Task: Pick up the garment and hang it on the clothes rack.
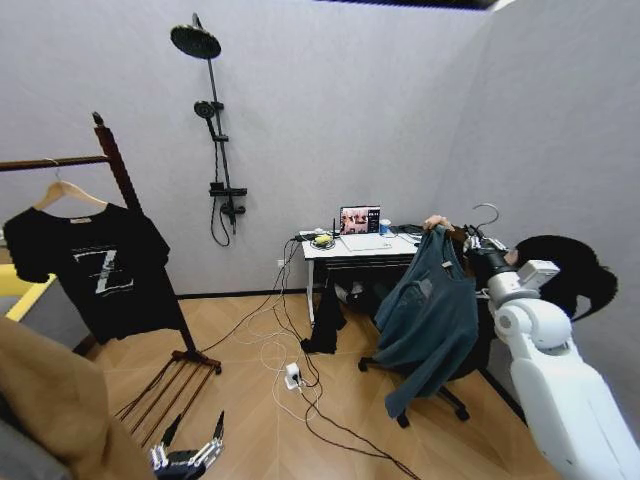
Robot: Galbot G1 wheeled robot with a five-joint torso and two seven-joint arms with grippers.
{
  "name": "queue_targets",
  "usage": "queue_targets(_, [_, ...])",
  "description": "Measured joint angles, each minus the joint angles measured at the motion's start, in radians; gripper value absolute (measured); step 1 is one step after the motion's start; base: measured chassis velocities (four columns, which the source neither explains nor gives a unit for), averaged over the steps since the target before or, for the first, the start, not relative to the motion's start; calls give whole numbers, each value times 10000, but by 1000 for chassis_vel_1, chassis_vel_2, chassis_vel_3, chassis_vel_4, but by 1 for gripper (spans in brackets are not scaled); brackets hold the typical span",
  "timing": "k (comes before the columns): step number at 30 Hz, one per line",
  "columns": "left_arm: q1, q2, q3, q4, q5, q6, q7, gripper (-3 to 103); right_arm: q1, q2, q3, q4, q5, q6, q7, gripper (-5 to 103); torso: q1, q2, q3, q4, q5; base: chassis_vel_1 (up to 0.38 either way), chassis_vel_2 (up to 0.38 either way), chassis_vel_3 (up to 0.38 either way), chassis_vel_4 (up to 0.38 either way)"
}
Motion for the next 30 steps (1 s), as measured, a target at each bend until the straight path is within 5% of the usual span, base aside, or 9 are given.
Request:
queue_targets(7, [0, 0, -1, 0, 0, 0, 0, 100, -64, 297, -338, 182, 561, 216, 872, 52, 0, -1, 2, 4, 7, 0, 0, 0, 0])
queue_targets(17, [0, 0, 0, 0, 0, -1, 0, 100, 392, -21, -385, 87, 1067, 292, 1195, 22, 1, -1, 1, 0, 2, 0, 0, 0, 0])
queue_targets(19, [0, 0, 0, 1, 0, 0, 0, 100, 353, -32, -378, 133, 1107, 261, 1193, 7, 1, -1, 1, 0, 2, 0, 0, 0, 0])
queue_targets(30, [0, 0, 0, 0, 0, 0, 0, 100, 239, -9, -330, 203, 1085, 214, 1188, 0, 1, -1, 1, 2, 2, 0, 0, 0, 0])
